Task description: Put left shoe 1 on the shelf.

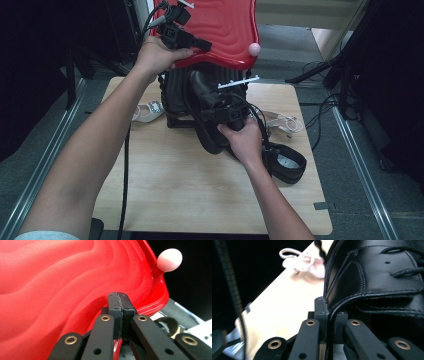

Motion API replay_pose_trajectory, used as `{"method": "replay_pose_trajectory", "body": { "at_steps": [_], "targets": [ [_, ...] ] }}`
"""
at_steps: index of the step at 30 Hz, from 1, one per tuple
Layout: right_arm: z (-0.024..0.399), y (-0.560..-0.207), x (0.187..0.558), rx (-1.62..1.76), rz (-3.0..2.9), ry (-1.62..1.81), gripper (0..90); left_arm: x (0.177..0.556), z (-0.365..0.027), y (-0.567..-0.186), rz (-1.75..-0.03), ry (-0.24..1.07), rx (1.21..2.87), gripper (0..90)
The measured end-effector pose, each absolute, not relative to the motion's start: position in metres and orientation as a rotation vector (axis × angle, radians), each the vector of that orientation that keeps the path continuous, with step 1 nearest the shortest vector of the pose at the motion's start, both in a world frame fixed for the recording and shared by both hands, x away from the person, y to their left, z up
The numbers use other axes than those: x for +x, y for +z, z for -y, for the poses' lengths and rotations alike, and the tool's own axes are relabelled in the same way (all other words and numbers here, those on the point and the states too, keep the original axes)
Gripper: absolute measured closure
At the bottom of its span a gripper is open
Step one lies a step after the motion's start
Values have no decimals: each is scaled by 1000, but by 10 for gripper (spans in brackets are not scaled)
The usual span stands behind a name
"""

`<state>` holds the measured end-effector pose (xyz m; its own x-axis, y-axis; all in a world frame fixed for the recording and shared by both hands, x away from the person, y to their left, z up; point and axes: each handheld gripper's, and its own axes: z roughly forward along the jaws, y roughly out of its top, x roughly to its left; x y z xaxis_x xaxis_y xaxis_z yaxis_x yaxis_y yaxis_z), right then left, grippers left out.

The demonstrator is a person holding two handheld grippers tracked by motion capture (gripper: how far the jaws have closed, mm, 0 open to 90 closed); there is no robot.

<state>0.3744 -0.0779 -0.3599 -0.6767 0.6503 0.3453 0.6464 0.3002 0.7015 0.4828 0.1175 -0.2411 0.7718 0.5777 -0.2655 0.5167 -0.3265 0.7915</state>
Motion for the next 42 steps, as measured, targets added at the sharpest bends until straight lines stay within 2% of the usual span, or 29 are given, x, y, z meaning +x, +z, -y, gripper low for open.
{"method": "replay_pose_trajectory", "body": {
  "at_steps": [10,31,37,38,39,41,42],
  "targets": [
    [54,-379,397,1154,-2393,1365,872,480,-113,-240,-816,114,2007,900],
    [32,-384,418,1111,-2189,1382,866,479,-116,-242,-796,127,1991,900],
    [28,-386,419,1120,-2201,1386,813,480,-116,-242,-796,129,1990,900],
    [27,-386,418,1122,-2200,1407,745,480,-116,-243,-798,129,1989,900],
    [27,-386,418,1122,-2200,1407,745,480,-116,-243,-798,129,1989,900],
    [25,-385,418,1138,-2199,1470,682,480,-116,-243,-795,129,1990,900],
    [24,-384,418,1135,-2197,1481,690,480,-115,-243,-793,134,1991,900]
  ]
}}
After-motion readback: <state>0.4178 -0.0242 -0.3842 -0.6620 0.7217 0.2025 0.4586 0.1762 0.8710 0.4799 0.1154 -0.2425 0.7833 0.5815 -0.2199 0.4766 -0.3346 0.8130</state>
